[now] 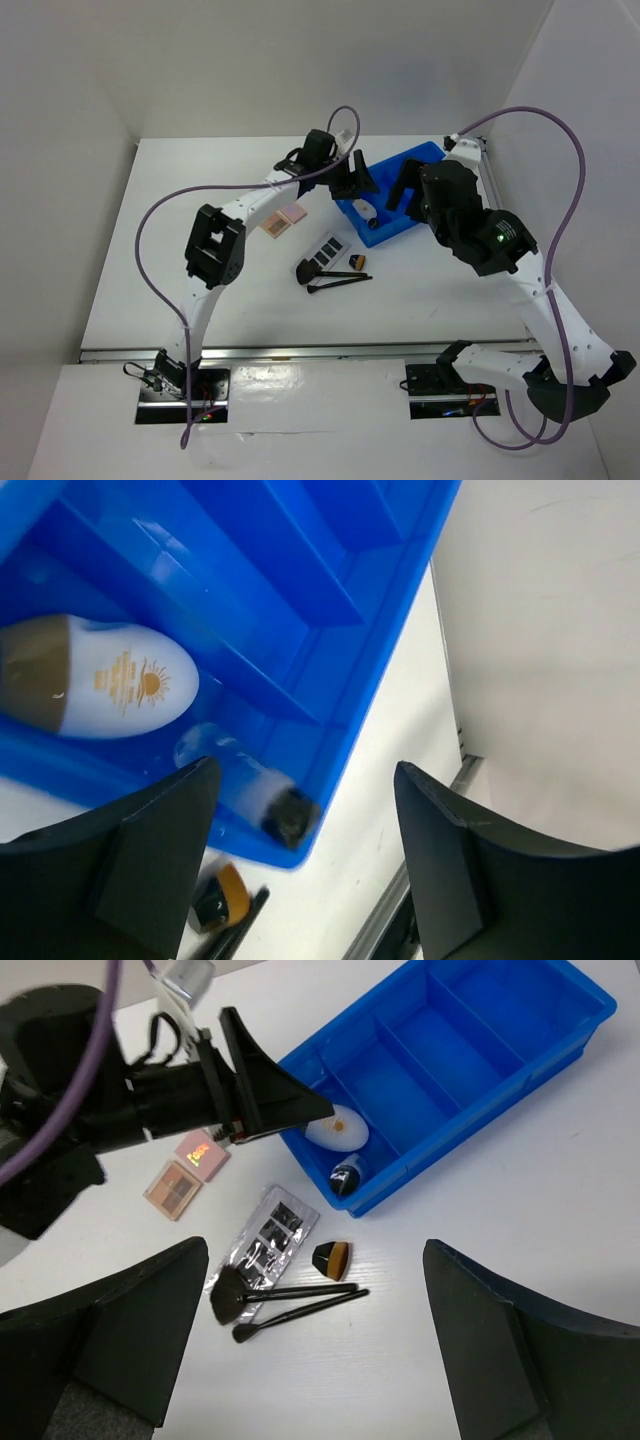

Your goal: Organize the makeup

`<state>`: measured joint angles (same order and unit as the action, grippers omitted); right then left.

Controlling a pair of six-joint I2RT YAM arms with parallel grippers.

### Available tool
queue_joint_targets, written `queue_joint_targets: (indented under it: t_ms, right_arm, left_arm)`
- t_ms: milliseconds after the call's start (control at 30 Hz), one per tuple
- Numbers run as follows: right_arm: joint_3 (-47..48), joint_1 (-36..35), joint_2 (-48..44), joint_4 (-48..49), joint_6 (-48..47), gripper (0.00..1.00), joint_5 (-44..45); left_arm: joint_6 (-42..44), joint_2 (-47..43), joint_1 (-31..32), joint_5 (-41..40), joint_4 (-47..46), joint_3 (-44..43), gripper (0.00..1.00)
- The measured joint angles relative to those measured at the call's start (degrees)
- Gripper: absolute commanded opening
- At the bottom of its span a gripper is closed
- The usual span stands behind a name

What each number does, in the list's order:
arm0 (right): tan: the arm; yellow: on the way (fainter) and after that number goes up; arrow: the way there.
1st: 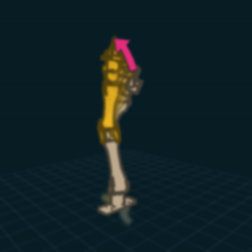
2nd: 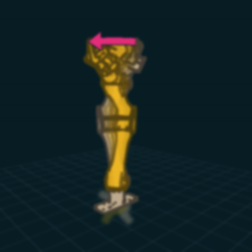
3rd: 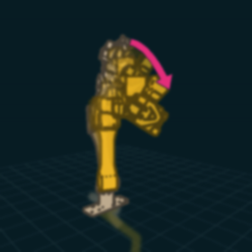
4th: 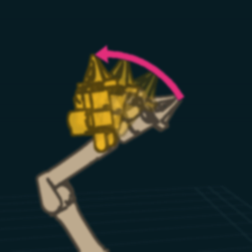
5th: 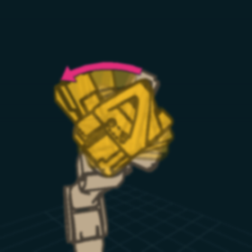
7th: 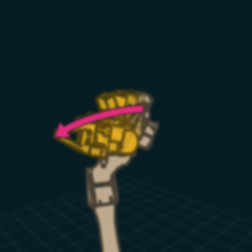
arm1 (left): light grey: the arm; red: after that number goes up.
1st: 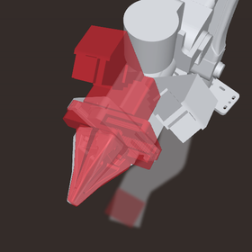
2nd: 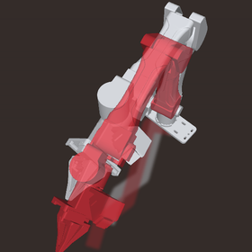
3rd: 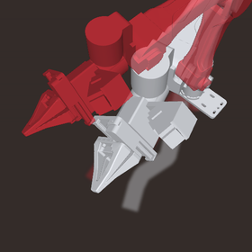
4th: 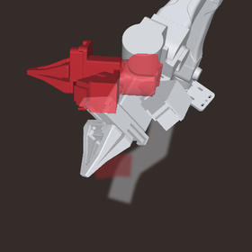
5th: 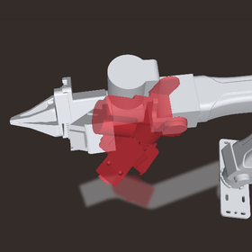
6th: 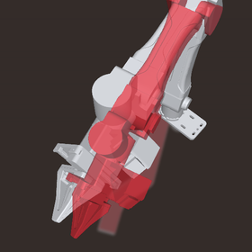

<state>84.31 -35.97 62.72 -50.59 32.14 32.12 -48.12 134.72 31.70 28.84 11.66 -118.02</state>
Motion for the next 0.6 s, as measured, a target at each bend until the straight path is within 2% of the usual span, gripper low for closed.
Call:
queue_joint_targets:
  t_ms: [100, 233, 300, 433, 500, 533, 600]
  right_arm:
    - [-0.15, 0.00, 0.87, 0.22, -0.07, 0.93, -1.14]
    - [-1.70, 0.02, 3.28, 0.50, -0.90, 0.93, -3.93]
    - [-3.43, 0.00, 5.86, 1.40, -1.64, 0.93, -6.51]
    - [-8.00, 0.02, 12.66, 3.93, -2.91, 0.93, -12.94]
    - [-10.56, 0.09, 15.98, 5.14, -2.95, 0.85, -15.10]
    - [-11.91, 0.17, 17.44, 5.66, -2.78, 0.73, -16.02]
    - [-13.90, 0.96, 18.95, 6.91, -2.29, 0.59, -17.92]
  left_arm:
    - [3.32, -5.09, -0.20, -3.48, 4.42, 0.59, 0.72]
    - [7.89, -18.62, -1.99, -9.86, 9.75, 5.97, 0.68]
    - [9.29, -27.04, -6.01, -12.09, 11.67, 10.62, 0.68]
    - [10.73, -39.89, -19.93, -18.49, 14.10, 20.13, 0.68]
    - [10.84, -43.45, -25.14, -21.31, 15.47, 24.90, 0.68]
    - [10.95, -44.89, -26.73, -21.84, 16.15, 27.39, 0.68]
    - [11.80, -46.21, -27.56, -22.10, 17.75, 30.84, 0.68]
